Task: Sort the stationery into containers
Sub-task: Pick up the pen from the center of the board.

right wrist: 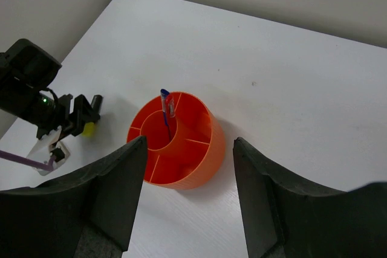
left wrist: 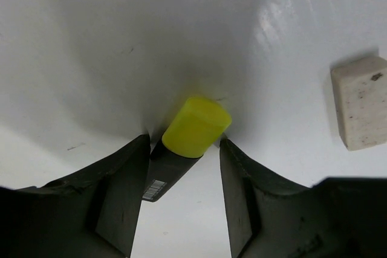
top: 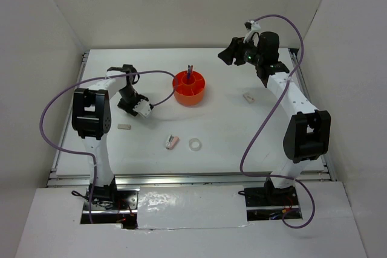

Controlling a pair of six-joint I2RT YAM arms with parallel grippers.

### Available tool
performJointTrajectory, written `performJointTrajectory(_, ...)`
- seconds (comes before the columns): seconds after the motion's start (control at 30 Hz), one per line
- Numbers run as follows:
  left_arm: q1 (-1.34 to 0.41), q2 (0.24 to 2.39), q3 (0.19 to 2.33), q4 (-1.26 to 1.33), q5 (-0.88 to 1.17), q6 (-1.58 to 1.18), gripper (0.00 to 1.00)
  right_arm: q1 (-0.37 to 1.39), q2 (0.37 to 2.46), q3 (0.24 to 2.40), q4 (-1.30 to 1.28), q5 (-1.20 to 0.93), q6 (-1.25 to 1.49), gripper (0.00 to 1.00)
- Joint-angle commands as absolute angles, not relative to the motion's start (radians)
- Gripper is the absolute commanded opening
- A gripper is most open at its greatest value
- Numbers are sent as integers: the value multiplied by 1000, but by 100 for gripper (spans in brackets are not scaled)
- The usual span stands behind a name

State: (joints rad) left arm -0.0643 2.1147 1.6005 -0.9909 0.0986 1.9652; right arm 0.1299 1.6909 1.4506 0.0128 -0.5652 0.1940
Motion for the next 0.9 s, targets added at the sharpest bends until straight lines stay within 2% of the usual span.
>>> performJointTrajectory(0.0,-69,2091,1516,-1002,118,2445,61,121,1652,1445,18,-580,196,65)
performJointTrajectory(0.17,-81,2071,1453,-959,106,2477,57,123,1644,1440,12,-586,192,65)
performJointTrajectory(0.3,-94,2080,1445,-937,98,2470,45,121,1637,1436,8,-584,186,64)
performJointTrajectory(0.53,-107,2040,1479,-913,239,2378,23,121,1618,1428,-14,-583,172,63)
performJointTrajectory(0.57,-110,2017,1488,-913,308,2321,19,123,1615,1427,-15,-583,170,63)
performJointTrajectory(0.73,-106,1947,1592,-974,575,2105,15,114,1588,1405,-21,-586,172,63)
performJointTrajectory(0.87,-84,1902,1681,-1015,890,1797,12,98,1569,1393,-34,-597,179,62)
